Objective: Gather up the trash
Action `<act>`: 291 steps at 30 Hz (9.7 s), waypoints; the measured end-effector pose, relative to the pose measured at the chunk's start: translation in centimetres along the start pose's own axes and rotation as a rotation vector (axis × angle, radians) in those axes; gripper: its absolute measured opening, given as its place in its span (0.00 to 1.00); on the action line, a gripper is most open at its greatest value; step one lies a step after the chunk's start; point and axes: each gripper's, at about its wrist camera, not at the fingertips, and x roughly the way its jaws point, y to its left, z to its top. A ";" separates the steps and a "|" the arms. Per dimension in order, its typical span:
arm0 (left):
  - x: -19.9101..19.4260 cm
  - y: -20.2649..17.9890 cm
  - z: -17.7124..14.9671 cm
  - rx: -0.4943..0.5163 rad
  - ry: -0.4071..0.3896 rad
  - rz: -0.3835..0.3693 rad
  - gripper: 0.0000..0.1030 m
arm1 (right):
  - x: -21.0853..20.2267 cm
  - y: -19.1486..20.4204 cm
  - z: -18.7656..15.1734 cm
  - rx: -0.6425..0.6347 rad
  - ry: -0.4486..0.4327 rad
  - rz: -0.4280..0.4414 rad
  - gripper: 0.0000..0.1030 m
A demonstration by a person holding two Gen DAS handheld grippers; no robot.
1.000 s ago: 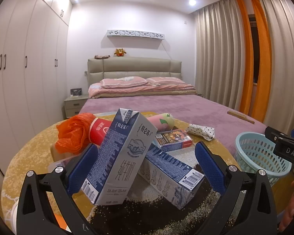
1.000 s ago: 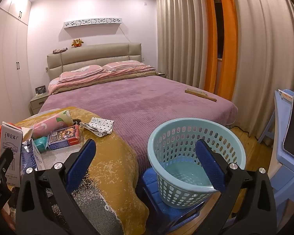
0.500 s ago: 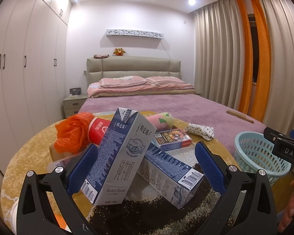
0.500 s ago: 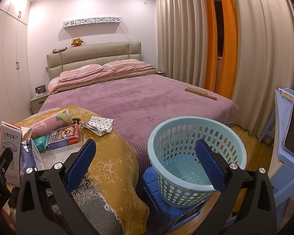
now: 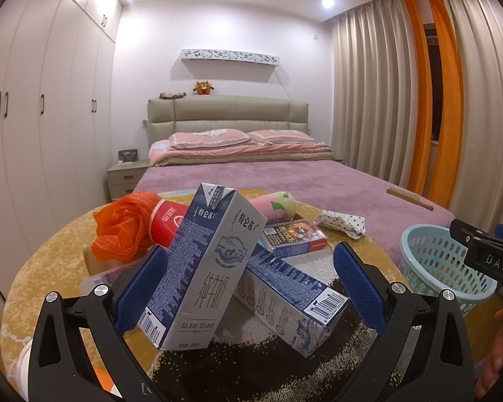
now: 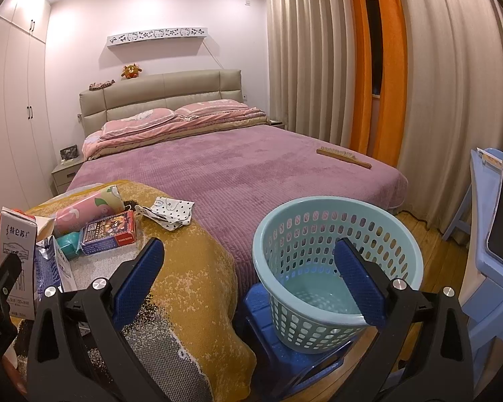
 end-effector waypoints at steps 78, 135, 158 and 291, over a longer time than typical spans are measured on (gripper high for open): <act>6.8 9.1 1.5 -0.057 0.516 -0.257 0.36 | 3.0 16.0 -3.0 -0.335 0.312 0.574 0.46; 17.7 -22.4 0.7 0.089 0.668 -0.700 0.35 | 11.9 -15.8 -1.0 0.173 0.475 0.094 0.35; 11.0 -17.4 4.1 0.051 0.507 -0.712 0.60 | 6.6 -13.4 1.6 0.152 0.368 0.170 0.52; -2.0 23.8 1.8 -0.214 0.462 -0.218 0.53 | -6.4 24.3 -8.7 -0.493 0.525 1.080 0.56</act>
